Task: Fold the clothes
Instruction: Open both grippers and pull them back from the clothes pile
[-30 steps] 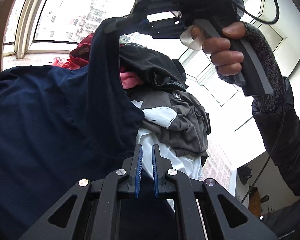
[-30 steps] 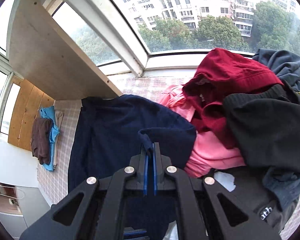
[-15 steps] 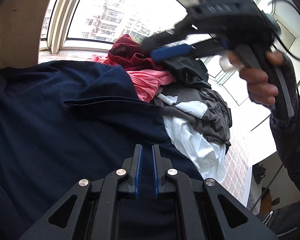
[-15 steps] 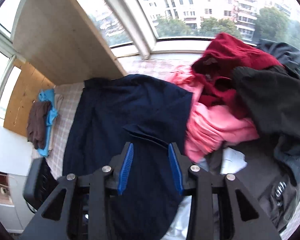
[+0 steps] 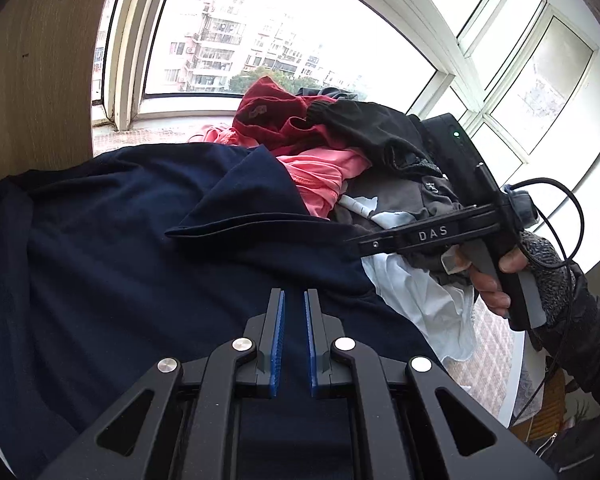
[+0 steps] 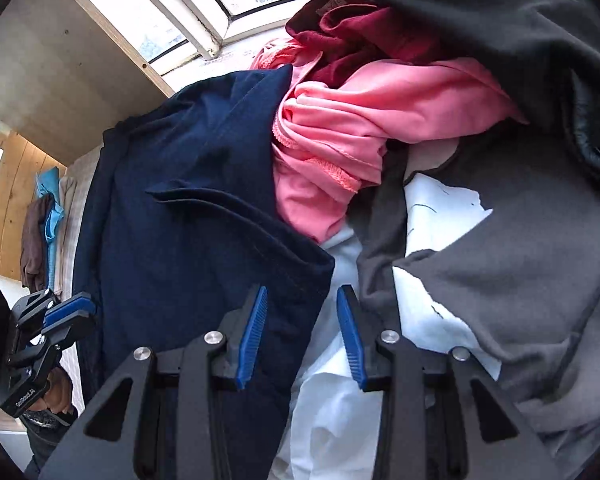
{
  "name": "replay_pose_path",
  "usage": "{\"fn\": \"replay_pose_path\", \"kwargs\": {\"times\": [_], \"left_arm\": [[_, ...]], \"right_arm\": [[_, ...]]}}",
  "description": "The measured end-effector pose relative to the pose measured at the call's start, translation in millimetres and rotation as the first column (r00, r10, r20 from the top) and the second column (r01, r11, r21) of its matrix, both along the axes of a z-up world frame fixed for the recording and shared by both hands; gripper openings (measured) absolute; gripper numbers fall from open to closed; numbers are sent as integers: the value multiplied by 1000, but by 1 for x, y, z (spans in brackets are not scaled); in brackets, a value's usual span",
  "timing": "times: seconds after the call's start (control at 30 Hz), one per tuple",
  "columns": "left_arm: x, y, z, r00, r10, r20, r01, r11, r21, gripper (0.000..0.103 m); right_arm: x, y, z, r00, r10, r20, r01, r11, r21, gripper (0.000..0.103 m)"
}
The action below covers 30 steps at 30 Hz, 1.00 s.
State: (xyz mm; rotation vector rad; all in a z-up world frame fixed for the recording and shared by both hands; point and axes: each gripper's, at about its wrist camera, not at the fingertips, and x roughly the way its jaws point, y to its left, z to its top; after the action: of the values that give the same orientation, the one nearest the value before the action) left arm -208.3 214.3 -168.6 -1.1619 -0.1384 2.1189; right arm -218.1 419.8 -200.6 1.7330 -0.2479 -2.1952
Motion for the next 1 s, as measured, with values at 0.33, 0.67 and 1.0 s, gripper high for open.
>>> {"fn": "replay_pose_path", "kwargs": {"times": [0.33,0.67,1.0], "left_arm": [[41,-14,0,998,-56,13,57,996,-65,8],[58,-18,-7,997,-73,26,75,992,-103,8],[104,-14,8,997,-79,23,80,996,-46,8]], "right_arm": [[38,-47,44,975,212,-62,-213,977,-8,9],[34,-31,50,981,189,39,-180,970,-165,39],[32,-32,-7,976,173,131,-181,982,59,39]]}}
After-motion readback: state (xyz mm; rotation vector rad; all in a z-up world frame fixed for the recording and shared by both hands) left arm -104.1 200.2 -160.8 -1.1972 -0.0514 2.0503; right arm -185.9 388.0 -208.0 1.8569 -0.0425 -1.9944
